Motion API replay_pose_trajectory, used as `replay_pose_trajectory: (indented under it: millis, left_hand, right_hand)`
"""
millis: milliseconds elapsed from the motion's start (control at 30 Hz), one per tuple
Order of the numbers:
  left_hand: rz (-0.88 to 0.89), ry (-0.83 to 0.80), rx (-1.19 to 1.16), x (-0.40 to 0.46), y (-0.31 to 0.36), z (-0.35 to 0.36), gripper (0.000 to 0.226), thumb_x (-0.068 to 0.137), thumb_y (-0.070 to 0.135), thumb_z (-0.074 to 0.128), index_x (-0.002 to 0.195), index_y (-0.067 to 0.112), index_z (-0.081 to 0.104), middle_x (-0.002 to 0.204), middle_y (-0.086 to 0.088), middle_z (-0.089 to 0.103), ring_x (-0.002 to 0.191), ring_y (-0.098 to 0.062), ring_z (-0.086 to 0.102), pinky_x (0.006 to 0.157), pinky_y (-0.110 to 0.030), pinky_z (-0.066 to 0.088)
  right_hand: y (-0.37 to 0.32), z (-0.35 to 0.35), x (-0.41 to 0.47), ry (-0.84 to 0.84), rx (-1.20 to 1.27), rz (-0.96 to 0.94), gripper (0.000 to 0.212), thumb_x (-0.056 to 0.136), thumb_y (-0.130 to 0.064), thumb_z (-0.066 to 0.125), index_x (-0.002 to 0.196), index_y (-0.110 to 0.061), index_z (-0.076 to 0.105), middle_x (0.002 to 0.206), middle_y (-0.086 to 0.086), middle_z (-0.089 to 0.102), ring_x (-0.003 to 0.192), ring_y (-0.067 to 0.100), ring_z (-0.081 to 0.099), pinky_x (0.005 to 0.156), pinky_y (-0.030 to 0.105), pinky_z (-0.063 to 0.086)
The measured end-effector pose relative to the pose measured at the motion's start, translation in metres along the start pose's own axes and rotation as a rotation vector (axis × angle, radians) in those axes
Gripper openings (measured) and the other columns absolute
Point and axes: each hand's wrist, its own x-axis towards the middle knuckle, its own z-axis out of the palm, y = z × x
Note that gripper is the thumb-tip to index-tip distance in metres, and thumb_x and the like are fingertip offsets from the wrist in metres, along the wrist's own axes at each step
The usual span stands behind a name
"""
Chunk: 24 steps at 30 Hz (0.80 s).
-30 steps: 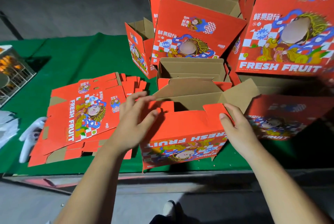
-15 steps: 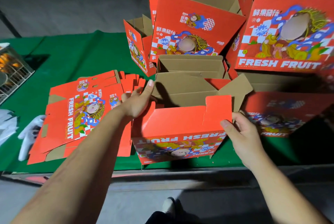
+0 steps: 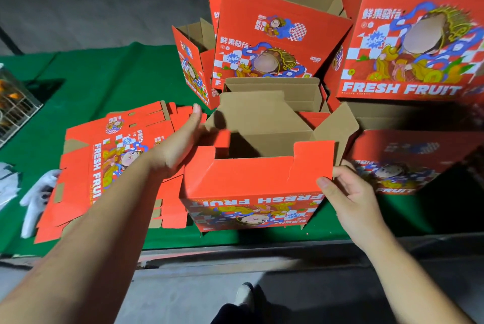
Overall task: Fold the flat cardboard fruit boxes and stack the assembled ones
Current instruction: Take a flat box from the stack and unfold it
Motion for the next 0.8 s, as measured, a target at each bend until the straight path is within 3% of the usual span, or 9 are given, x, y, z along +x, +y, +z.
replay_pose_trajectory:
  millis: [67, 167, 233, 367, 467, 567, 667, 733, 800]
  left_hand:
    - [0.025, 0.163, -0.136, 0.002, 0.006, -0.011, 0.070, 0.088, 0.084, 0.034, 0.075, 0.028, 0.073, 0.075, 0.014, 0.064, 0.071, -0.003, 0.062, 0.072, -0.024, 0.051]
    - [0.058, 0.072, 0.027, -0.001, 0.004, -0.024, 0.073, 0.087, 0.085, 0.030, 0.104, 0.028, 0.073, 0.098, 0.007, 0.073, 0.096, -0.009, 0.059, 0.087, -0.032, 0.043]
    - [0.029, 0.023, 0.178, -0.003, -0.009, -0.023, 0.072, 0.091, 0.083, 0.033, 0.115, 0.030, 0.076, 0.112, -0.018, 0.074, 0.100, -0.019, 0.063, 0.089, -0.036, 0.046]
    - [0.083, 0.083, -0.425, -0.011, -0.026, -0.030, 0.074, 0.099, 0.069, 0.029, 0.060, 0.013, 0.059, 0.092, -0.009, 0.066, 0.062, -0.028, 0.061, 0.067, -0.029, 0.051]
    - [0.133, 0.056, -0.706, -0.018, -0.038, -0.052, 0.072, 0.091, 0.071, 0.034, 0.050, 0.013, 0.047, 0.096, -0.006, 0.059, 0.072, -0.028, 0.050, 0.073, -0.036, 0.040]
    - [0.143, 0.080, -0.710, -0.034, -0.046, -0.061, 0.062, 0.078, 0.076, 0.060, 0.071, 0.015, 0.070, 0.103, -0.003, 0.060, 0.080, -0.019, 0.062, 0.079, -0.032, 0.051]
    - [0.261, 0.145, -0.594, -0.049, -0.037, -0.051, 0.059, 0.072, 0.069, 0.074, 0.099, 0.016, 0.072, 0.103, -0.002, 0.068, 0.088, -0.017, 0.063, 0.085, -0.038, 0.049]
    - [0.305, 0.320, -0.365, -0.056, -0.039, -0.029, 0.058, 0.069, 0.057, 0.074, 0.115, 0.023, 0.063, 0.104, 0.008, 0.074, 0.099, -0.017, 0.064, 0.093, -0.038, 0.046]
    - [0.360, 0.388, -0.228, -0.064, -0.043, -0.003, 0.064, 0.072, 0.046, 0.074, 0.131, 0.033, 0.052, 0.116, 0.014, 0.068, 0.111, -0.010, 0.063, 0.100, -0.028, 0.048]
  right_hand:
    - [0.000, 0.001, -0.002, 0.014, 0.024, 0.004, 0.038, 0.094, -0.054, 0.067, 0.111, -0.020, 0.071, 0.118, 0.003, 0.066, 0.113, 0.023, 0.066, 0.098, 0.035, 0.054]
    - [-0.003, 0.005, -0.001, 0.028, 0.044, 0.018, 0.033, 0.095, -0.052, 0.066, 0.112, -0.023, 0.072, 0.115, 0.002, 0.070, 0.109, 0.019, 0.067, 0.094, 0.026, 0.054]
    - [-0.006, 0.010, 0.003, 0.024, -0.008, 0.016, 0.030, 0.097, -0.049, 0.064, 0.110, -0.022, 0.070, 0.111, 0.001, 0.071, 0.105, 0.019, 0.067, 0.091, 0.026, 0.054]
    - [-0.007, 0.020, 0.005, 0.108, -0.059, 0.027, 0.030, 0.095, -0.052, 0.059, 0.100, -0.023, 0.063, 0.094, 0.000, 0.070, 0.091, 0.014, 0.066, 0.080, 0.027, 0.050]
    - [-0.013, 0.030, 0.005, 0.205, -0.147, 0.085, 0.034, 0.088, -0.055, 0.066, 0.094, -0.021, 0.063, 0.084, -0.005, 0.069, 0.078, 0.006, 0.064, 0.070, 0.023, 0.048]
    - [-0.023, 0.050, 0.015, 0.316, -0.298, 0.138, 0.034, 0.088, -0.041, 0.075, 0.113, -0.021, 0.065, 0.103, -0.007, 0.072, 0.099, 0.009, 0.067, 0.088, 0.033, 0.051]
    - [-0.035, 0.066, 0.026, 0.326, -0.627, 0.298, 0.058, 0.091, -0.050, 0.065, 0.137, -0.016, 0.051, 0.137, 0.017, 0.054, 0.130, 0.034, 0.045, 0.104, 0.037, 0.033]
    - [-0.047, 0.074, 0.029, 0.342, -0.983, 0.389, 0.063, 0.090, -0.056, 0.055, 0.136, -0.014, 0.049, 0.120, 0.023, 0.062, 0.117, 0.041, 0.053, 0.091, 0.042, 0.035]
    - [-0.062, 0.086, 0.031, 0.318, -1.175, 0.154, 0.056, 0.089, -0.040, 0.061, 0.139, -0.018, 0.046, 0.104, 0.017, 0.065, 0.101, 0.041, 0.064, 0.082, 0.044, 0.044]
